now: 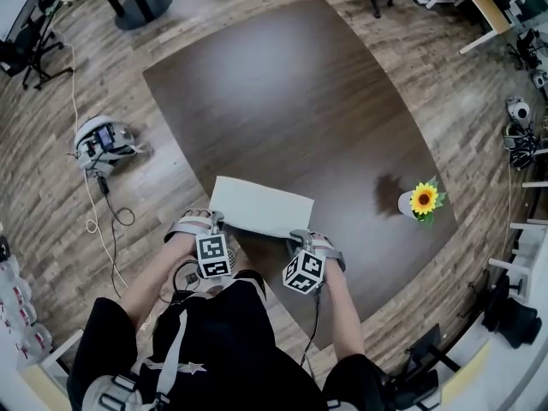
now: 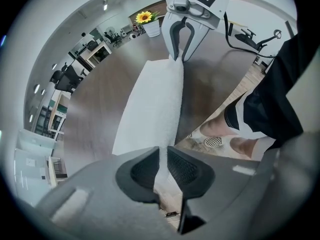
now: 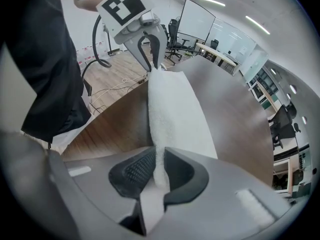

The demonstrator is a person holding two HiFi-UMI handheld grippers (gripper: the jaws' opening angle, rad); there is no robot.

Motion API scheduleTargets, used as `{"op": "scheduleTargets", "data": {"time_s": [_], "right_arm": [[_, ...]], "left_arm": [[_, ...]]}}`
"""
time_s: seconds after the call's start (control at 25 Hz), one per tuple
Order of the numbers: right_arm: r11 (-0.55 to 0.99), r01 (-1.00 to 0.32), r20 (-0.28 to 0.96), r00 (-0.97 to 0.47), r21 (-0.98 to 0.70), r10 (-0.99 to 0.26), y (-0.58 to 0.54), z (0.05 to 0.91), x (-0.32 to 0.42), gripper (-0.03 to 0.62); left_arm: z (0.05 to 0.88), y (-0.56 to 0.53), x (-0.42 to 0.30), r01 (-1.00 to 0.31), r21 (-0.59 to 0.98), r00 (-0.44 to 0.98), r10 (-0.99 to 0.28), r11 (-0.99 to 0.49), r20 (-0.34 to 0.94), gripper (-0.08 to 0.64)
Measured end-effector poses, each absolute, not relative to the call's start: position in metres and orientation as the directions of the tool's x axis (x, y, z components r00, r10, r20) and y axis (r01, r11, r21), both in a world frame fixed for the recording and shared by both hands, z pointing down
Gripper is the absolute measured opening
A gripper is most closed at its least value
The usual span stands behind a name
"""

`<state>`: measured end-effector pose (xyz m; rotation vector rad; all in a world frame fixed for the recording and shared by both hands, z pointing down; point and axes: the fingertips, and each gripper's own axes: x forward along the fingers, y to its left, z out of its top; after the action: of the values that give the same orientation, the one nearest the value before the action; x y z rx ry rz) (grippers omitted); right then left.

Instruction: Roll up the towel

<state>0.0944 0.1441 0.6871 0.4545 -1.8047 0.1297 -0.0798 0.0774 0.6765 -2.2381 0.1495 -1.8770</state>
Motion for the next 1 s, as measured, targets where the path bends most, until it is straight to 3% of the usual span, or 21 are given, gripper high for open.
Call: {"op": "scheduleTargets", "data": {"time_s": [1.0], "right_arm": [[0.923, -0.377, 0.947, -0.264, 0.071, -0.181, 0.098, 0.689, 0.107, 0.064]], "left_arm": [[0.682, 0.031, -0.066, 0.052, -0.207, 0.162, -0.196, -0.977, 0.967, 0.065]]}}
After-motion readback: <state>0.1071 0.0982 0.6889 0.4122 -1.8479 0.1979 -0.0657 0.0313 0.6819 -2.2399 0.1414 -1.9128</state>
